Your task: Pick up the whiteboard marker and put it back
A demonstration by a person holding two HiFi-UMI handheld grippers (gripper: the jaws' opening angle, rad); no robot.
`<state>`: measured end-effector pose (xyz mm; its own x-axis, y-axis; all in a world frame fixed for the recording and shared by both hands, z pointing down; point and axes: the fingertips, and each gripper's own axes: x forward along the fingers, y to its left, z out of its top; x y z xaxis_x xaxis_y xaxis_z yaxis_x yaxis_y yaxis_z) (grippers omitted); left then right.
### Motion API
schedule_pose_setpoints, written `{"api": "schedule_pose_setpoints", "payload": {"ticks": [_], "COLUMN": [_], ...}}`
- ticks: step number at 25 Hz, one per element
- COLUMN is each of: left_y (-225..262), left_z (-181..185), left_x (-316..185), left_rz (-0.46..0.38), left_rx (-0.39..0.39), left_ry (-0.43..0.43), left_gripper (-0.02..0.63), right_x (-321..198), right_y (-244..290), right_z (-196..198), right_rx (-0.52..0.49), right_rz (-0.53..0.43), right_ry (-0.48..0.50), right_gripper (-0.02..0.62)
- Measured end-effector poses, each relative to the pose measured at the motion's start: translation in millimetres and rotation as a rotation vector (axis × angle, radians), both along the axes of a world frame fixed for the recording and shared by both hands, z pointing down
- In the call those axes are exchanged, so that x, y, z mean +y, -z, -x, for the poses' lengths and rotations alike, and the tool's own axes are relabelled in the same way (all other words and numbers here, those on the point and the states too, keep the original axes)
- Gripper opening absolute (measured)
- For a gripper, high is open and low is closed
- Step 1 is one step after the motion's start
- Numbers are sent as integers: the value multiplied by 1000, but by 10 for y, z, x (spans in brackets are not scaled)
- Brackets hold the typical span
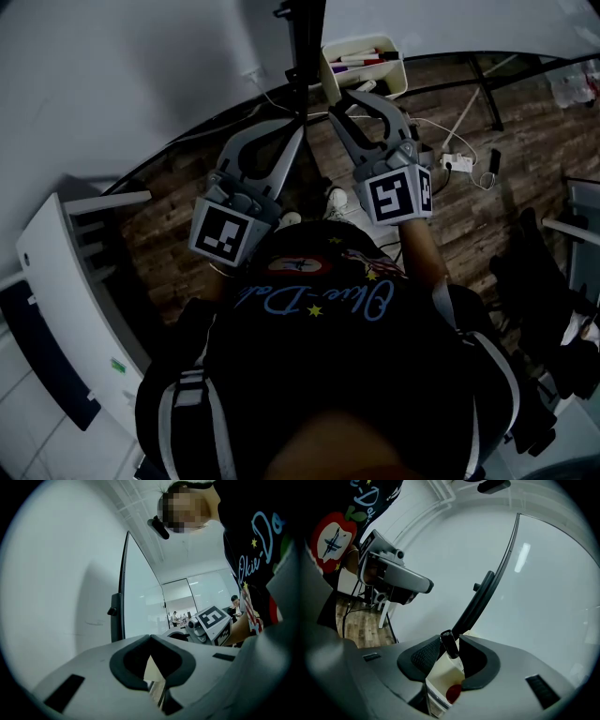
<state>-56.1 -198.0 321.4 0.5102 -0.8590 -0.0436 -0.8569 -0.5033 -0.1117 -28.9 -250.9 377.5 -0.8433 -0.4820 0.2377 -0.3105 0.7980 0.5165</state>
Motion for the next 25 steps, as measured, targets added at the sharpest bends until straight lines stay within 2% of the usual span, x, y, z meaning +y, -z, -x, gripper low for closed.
{"api": "schedule_pose_setpoints", "payload": {"ticks": [11, 17, 25], "left_y": [10, 35, 57], "left_z": [7, -19, -66], "left_x": [-25, -60, -75], "left_rz": [0, -6, -9], "left_rx": [-4, 2, -6], "left_ry": [-2, -9, -16], "left_gripper": [17, 17, 17], "right_x": [-26, -106, -168], "right_y": [79, 177, 274], "right_z": [-11, -98, -183], "right_rx": [-22, -46, -116], "right_rz": [-12, -34, -11], "right_ry": [-10, -47, -76], "right_gripper": [105, 92, 84]}}
